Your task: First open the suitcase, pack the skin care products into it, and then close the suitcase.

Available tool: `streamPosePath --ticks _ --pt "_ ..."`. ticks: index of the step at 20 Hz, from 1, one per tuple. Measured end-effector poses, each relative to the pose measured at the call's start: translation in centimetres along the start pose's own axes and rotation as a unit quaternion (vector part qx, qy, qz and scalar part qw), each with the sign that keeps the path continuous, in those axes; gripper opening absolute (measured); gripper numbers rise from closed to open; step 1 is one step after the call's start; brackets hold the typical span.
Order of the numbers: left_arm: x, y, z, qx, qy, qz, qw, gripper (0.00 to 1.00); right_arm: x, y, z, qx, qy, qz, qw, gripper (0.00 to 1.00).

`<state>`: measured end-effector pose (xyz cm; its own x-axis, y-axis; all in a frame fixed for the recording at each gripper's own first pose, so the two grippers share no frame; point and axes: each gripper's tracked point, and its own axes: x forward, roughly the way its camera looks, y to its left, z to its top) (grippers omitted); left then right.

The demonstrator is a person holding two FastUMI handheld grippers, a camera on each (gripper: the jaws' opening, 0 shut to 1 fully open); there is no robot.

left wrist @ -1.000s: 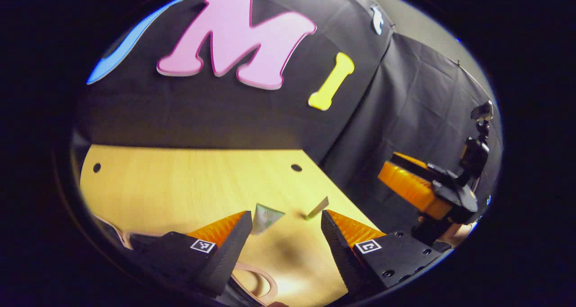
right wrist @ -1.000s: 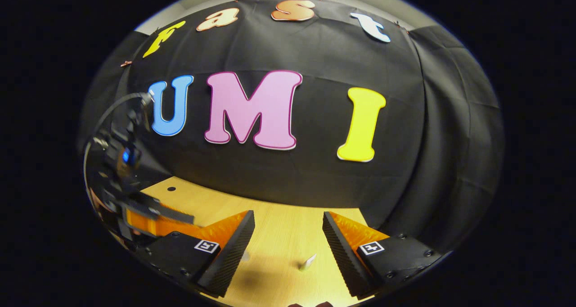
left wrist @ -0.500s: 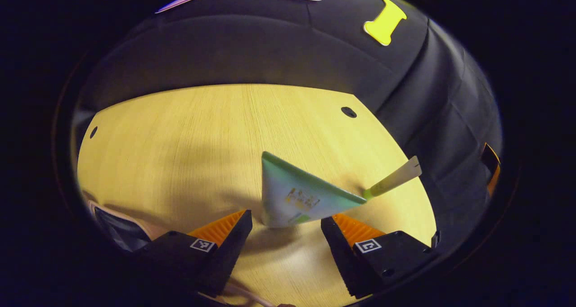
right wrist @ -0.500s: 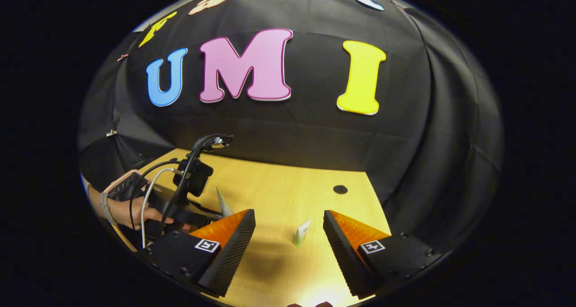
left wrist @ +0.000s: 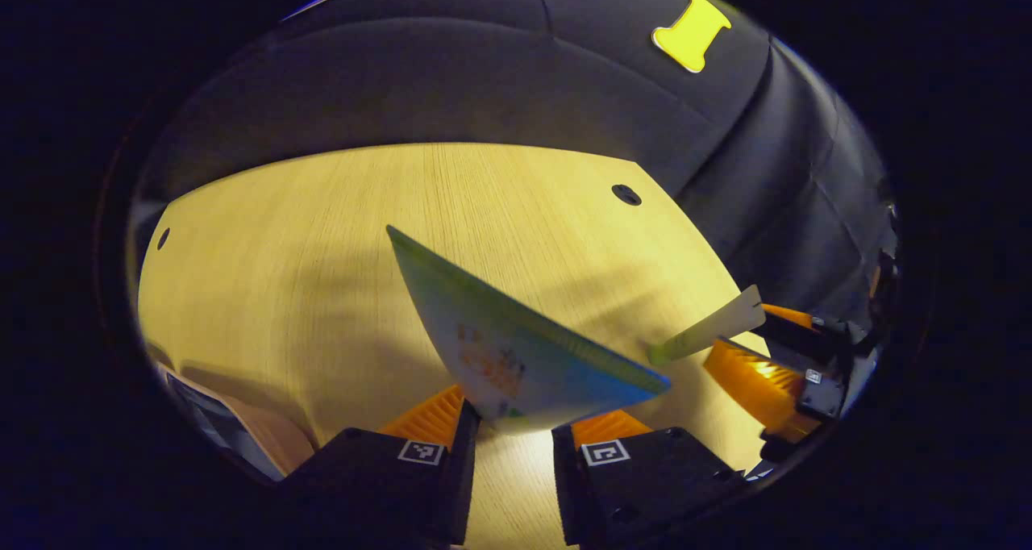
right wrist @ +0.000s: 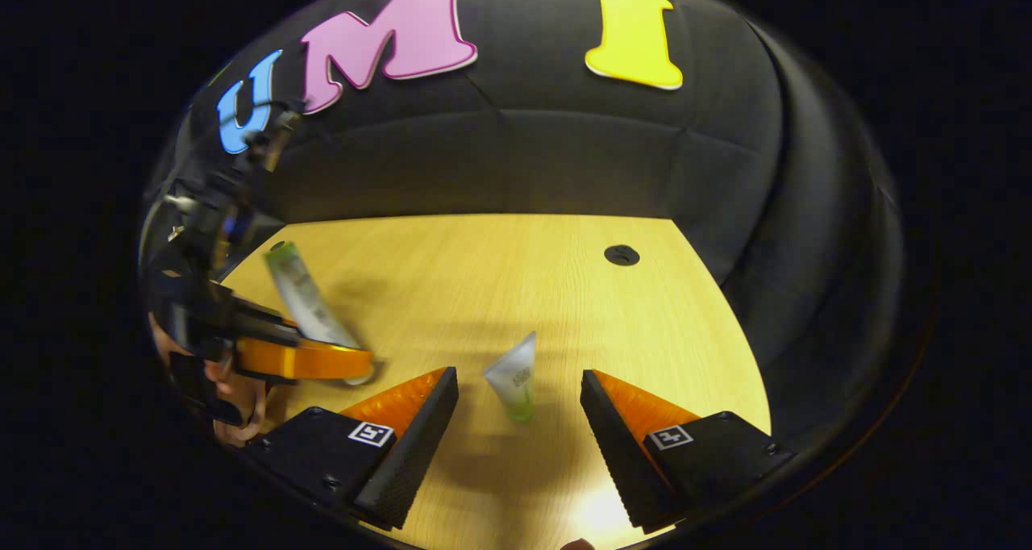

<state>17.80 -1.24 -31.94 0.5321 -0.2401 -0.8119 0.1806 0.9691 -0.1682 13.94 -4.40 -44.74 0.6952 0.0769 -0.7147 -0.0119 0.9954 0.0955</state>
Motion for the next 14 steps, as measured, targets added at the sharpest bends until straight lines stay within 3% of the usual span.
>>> streamPosePath --ticks 1,4,6,8,10,13,14 --pt "-1.7 -0.1 0.3 0.001 -0.010 -0.004 1.000 0.47 0.9 -0.1 -0.3 0.012 0.006 0.001 1.000 0.99" --pt "-6.9 0.5 0.7 0.010 -0.034 -0.005 0.999 0.47 3.6 0.1 -0.5 0.036 0.010 -0.005 0.999 0.84" --pt "-9.9 2.2 0.1 0.001 -0.036 0.005 0.999 0.47 4.7 -0.1 -1.2 0.057 0.030 -0.018 0.998 0.59" --pt "-13.6 5.2 -2.0 -0.021 -0.020 0.023 0.999 0.46 3.4 1.4 -0.6 0.085 0.031 0.004 0.996 0.30" --pt "-16.5 9.3 -4.7 -0.033 0.008 0.051 0.998 0.47 1.6 2.7 0.7 0.067 0.012 0.012 0.998 0.28" --pt "-19.7 16.6 -10.6 -0.036 0.078 0.120 0.989 0.47 -2.3 8.6 2.2 0.042 0.003 0.065 0.997 0.28" --pt "-20.2 18.2 -12.3 -0.043 0.101 0.134 0.985 0.51 -3.6 10.8 2.2 0.032 0.003 0.080 0.996 0.36"
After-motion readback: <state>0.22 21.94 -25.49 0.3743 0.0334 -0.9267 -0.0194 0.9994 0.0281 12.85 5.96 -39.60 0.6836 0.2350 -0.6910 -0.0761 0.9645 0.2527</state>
